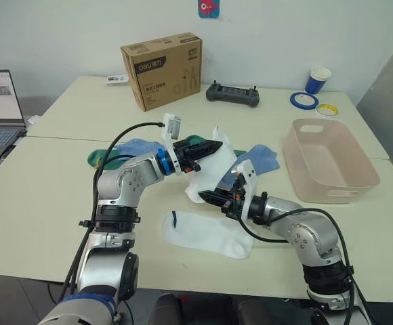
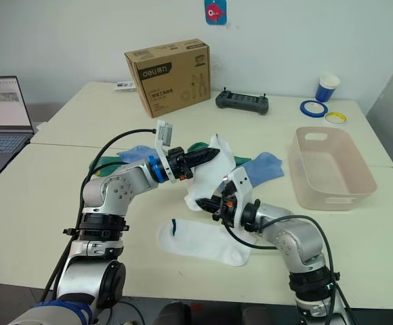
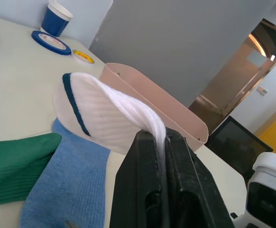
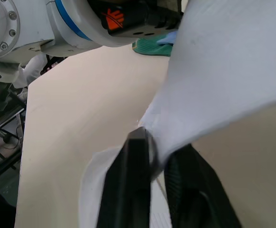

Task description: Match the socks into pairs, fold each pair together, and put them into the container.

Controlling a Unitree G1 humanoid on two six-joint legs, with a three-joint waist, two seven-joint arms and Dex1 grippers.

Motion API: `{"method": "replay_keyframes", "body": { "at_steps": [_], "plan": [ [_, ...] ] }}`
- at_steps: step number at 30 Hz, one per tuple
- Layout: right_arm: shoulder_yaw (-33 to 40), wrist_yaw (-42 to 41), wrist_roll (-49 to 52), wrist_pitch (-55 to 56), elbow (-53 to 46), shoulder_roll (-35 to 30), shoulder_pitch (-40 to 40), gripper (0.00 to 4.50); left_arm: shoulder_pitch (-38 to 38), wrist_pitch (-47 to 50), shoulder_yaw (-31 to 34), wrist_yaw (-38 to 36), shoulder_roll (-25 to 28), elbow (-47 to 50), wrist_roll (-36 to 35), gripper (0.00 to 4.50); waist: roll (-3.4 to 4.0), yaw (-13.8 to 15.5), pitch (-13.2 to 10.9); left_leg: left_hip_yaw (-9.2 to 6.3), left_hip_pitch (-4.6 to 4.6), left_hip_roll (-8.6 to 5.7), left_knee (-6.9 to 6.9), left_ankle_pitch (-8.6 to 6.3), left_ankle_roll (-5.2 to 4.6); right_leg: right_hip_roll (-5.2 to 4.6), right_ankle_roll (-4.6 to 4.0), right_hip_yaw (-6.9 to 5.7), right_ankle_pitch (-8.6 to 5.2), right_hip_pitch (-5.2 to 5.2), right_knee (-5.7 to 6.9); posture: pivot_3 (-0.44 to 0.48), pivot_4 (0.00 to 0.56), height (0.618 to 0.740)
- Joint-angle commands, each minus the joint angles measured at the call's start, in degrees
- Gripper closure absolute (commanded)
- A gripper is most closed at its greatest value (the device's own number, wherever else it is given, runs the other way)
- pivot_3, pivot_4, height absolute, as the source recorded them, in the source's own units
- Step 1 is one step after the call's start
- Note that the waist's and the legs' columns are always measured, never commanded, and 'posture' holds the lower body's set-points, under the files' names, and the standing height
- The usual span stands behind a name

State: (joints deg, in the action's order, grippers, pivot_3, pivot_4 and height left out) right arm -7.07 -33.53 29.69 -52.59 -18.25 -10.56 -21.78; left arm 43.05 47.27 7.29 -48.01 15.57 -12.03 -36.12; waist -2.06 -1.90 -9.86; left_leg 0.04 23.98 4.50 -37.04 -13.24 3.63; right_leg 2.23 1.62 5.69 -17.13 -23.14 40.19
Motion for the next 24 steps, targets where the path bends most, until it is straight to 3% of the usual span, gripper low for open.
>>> {"method": "replay_keyframes", "body": {
  "at_steps": [1, 12, 17, 24],
  "plan": [
    [2.9, -0.9, 4.7, -1.8, -5.0, -1.4, 0.5, 4.48, -0.7, 0.1, 1.5, 1.2, 0.5, 3.1, -1.6, 4.5, 0.0, 0.0, 0.0, 0.0, 0.0, 0.0, 0.01, 0.0, 0.0, 0.0, 0.0, 0.0, 0.0, 0.0, 0.0, 0.0, 0.15, 0.74],
    [8.9, -9.8, 25.4, -15.0, -11.9, -15.5, 3.8, 4.48, -10.9, 5.2, 2.0, 4.4, 4.3, 15.1, -5.7, 4.5, 0.0, -0.1, 0.0, -0.02, -0.01, 0.0, 0.02, 0.0, -0.01, 0.0, 0.01, 0.0, -0.01, 0.01, -0.02, 0.0, 0.15, 0.74],
    [6.8, -8.8, 27.2, -15.8, -9.7, -16.4, 5.6, 4.48, -19.4, 5.7, 0.2, 6.3, 4.5, 22.7, -6.1, 4.5, 0.0, -0.3, 0.0, -0.01, -0.03, 0.01, 0.04, -0.01, -0.02, 0.0, 0.02, 0.06, -0.01, 0.05, -0.15, 0.0, 0.15, 0.74],
    [3.4, -8.8, 24.5, -13.8, -8.3, -17.8, 8.8, 4.48, -25.0, 1.6, -3.6, 8.8, 4.1, 24.6, -2.2, 4.5, 0.0, -0.1, 0.0, 0.02, -0.03, -0.02, -0.01, -0.01, -0.02, -0.03, 0.26, 0.08, -0.15, 0.09, -0.2, 0.0, 0.15, 0.74]
  ]
}}
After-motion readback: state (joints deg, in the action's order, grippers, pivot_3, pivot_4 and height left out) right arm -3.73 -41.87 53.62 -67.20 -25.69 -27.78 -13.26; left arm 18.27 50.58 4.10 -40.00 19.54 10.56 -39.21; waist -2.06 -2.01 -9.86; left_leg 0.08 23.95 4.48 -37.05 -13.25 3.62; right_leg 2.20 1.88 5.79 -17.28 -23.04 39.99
